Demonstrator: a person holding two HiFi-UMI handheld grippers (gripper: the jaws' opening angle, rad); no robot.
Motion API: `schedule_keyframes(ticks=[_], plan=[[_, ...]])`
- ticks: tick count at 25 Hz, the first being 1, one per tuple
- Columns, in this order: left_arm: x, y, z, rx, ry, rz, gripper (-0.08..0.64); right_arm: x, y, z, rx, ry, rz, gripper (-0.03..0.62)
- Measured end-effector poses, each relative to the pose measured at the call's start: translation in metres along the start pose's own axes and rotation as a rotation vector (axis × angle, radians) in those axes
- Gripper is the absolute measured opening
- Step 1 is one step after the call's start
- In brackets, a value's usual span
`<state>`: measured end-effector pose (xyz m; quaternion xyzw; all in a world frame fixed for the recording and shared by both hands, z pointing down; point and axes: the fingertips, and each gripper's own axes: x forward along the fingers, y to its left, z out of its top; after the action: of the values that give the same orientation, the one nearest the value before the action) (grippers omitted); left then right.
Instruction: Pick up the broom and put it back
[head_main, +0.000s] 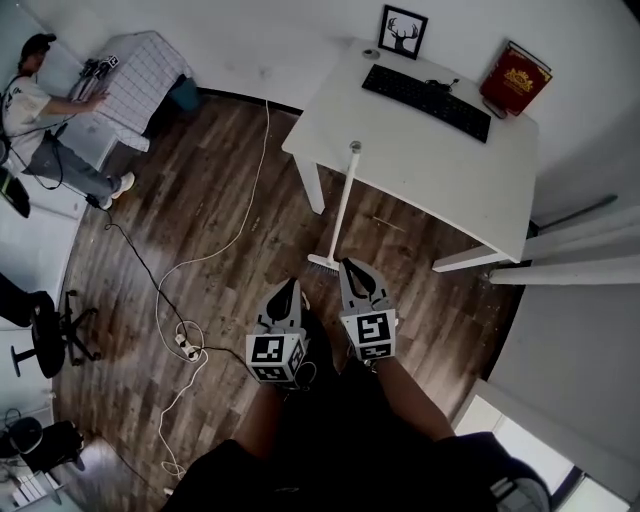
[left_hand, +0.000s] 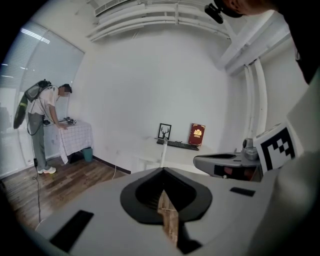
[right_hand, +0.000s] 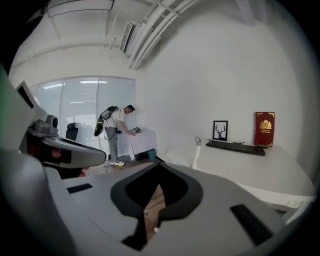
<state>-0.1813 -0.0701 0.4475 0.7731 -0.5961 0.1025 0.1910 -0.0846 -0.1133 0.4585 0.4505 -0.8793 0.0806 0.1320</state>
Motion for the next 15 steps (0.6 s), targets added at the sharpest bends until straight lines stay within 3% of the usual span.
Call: schedule_keyframes(ticks=[6,15], plan=[[0.04,0.029,-0.001,0.011,0.04,-0.03,0.002,0.049,-0.017,-0.015,0.008,0.055,-0.039,0.021],[0.083,0.063,-0.032,-0.025,0.114,-0.031,0.002,0.112,-0.045,-0.062,0.052,0.159,-0.127,0.021]])
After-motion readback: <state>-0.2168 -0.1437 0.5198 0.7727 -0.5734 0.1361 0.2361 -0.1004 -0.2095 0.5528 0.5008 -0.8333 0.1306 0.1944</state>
